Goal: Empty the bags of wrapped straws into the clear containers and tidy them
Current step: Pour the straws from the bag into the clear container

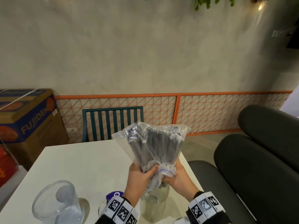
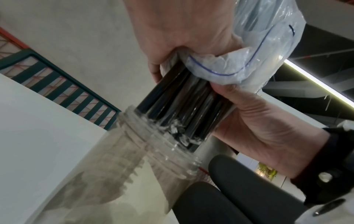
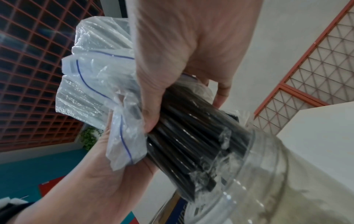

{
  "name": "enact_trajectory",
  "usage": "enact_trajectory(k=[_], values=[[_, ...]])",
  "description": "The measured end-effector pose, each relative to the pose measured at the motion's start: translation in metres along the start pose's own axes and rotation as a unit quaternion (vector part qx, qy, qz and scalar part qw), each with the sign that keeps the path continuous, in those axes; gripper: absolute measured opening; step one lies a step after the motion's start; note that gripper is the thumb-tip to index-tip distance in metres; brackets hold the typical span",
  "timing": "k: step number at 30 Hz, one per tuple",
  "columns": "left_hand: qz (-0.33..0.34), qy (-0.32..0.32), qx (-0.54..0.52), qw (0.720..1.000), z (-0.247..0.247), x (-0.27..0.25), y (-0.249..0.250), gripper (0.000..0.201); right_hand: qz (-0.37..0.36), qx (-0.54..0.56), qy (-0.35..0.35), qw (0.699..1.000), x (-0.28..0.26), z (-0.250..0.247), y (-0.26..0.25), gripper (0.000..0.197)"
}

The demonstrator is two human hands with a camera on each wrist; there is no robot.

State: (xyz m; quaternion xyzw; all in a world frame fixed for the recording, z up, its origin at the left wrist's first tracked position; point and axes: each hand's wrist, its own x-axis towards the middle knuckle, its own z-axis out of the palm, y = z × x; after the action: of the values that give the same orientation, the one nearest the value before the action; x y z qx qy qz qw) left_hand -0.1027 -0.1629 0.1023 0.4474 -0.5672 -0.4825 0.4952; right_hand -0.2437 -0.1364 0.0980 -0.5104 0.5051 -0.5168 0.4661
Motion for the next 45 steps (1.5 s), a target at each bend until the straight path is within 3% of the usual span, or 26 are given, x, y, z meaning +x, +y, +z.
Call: enact_trajectory(k=[2, 5, 8, 11, 13, 15, 19, 24, 33, 39, 41, 45], values=[[0.005, -0.002, 0.001, 1.0, -0.001, 0.0, -0.001, 0.03, 0.002, -0.044, -0.001, 0.999, -0.002, 0.002, -0.006, 0.059], [-0.019, -0.047, -0.009, 0.999, -0.002, -0.004, -0.005, 0.036, 0.007, -0.046, -0.043, 0.998, -0.012, 0.0, -0.008, 0.058], [-0.032, -0.111, 0.021, 0.993, -0.012, -0.008, -0.003, 0.044, 0.02, -0.031, -0.078, 0.996, -0.02, -0.009, -0.006, 0.095], [-0.047, -0.182, 0.063, 0.98, -0.027, -0.006, 0.006, 0.045, 0.007, -0.11, -0.092, 0.99, -0.02, -0.017, -0.011, 0.087], [-0.051, -0.225, 0.058, 0.971, -0.035, -0.006, 0.014, 0.036, 0.024, -0.098, -0.112, 0.988, -0.016, -0.022, -0.016, 0.083], [-0.048, -0.247, 0.063, 0.966, -0.038, -0.004, 0.021, 0.038, 0.026, -0.119, -0.126, 0.984, -0.013, -0.024, -0.019, 0.091], [-0.013, -0.228, 0.064, 0.971, -0.03, 0.002, 0.024, 0.071, 0.015, -0.153, -0.16, 0.975, -0.006, -0.02, -0.028, 0.111], [-0.006, -0.178, 0.028, 0.984, -0.028, 0.01, 0.033, 0.046, 0.007, -0.136, -0.144, 0.98, -0.003, -0.02, -0.042, 0.118], [0.06, -0.101, 0.056, 0.991, -0.014, 0.017, 0.068, 0.014, -0.037, -0.139, -0.103, 0.984, -0.005, -0.009, -0.076, 0.069], [0.062, -0.09, 0.07, 0.992, -0.015, 0.029, 0.097, 0.023, -0.066, -0.16, -0.033, 0.984, 0.001, -0.012, -0.092, 0.034], [0.06, -0.1, 0.083, 0.99, -0.016, 0.031, 0.101, 0.021, -0.075, -0.16, -0.024, 0.984, 0.002, -0.011, -0.093, 0.037], [0.078, -0.097, 0.119, 0.985, -0.017, 0.033, 0.111, 0.026, -0.096, -0.152, -0.009, 0.984, 0.002, -0.01, -0.098, 0.068]])
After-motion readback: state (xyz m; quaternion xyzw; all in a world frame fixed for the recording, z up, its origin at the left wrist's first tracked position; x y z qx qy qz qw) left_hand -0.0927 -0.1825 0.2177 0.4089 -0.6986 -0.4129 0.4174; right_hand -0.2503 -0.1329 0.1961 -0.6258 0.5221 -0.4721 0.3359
